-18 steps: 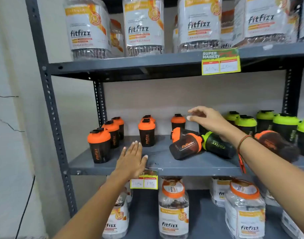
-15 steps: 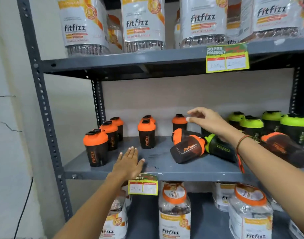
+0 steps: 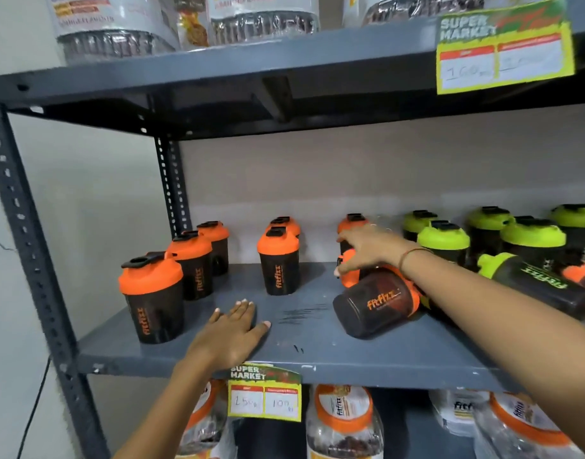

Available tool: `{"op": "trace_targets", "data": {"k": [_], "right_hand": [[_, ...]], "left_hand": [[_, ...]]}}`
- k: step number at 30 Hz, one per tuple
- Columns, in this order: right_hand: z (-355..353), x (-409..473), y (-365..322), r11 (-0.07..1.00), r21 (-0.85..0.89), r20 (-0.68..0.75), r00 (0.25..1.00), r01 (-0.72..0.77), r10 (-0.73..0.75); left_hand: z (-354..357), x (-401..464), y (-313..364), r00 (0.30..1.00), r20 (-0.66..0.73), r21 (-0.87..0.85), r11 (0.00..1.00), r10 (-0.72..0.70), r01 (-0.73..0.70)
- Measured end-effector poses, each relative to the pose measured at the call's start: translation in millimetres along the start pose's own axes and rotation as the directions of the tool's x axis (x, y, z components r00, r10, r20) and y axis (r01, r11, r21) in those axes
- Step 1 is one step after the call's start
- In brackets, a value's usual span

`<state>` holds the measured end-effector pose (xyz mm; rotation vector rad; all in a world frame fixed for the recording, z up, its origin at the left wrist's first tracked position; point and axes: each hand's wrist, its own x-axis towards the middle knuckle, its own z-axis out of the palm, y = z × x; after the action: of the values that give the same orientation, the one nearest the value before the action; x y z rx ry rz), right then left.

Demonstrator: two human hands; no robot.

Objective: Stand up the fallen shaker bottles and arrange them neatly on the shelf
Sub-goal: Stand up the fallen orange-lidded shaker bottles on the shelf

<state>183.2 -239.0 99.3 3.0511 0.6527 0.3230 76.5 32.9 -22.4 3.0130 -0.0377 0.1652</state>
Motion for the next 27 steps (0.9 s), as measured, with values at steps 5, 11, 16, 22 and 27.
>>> {"op": "trace_targets", "data": {"k": [5,11,16,22,27], "right_hand": [[1.2,28.8,-10.3,0.973,-0.228,0.287,0.952,-0.043,0.109],[1.6,33.7,-14.9,0.939,-0.343,0.287,0.95,-0.016,0.121],[-11.1,27.7,2.2,0.997,-0.031,0.115,0.99,-0.074,0.077],[-11.3,20.7,29.2,0.819,0.564,-0.161,0.96,-0.1,0.229],[5.0,17.9,36.9,0.707,0.692,-0.074,0.96,-0.147,0.272]], "left_hand": [[-3.0,-4.3,3.0,1.0,0.008,-0.02,1.0,0.003,-0.002],[-3.3,-5.4,2.0,1.0,-0.009,-0.04,0.999,0.003,-0.003],[-2.5,-5.2,1.1,1.0,-0.022,-0.055,0.998,0.002,-0.003],[-0.9,-4.0,-0.5,0.999,-0.037,-0.066,0.998,0.005,-0.008],[-0.1,-3.7,-1.1,0.999,-0.042,-0.07,0.998,0.005,-0.008]]}}
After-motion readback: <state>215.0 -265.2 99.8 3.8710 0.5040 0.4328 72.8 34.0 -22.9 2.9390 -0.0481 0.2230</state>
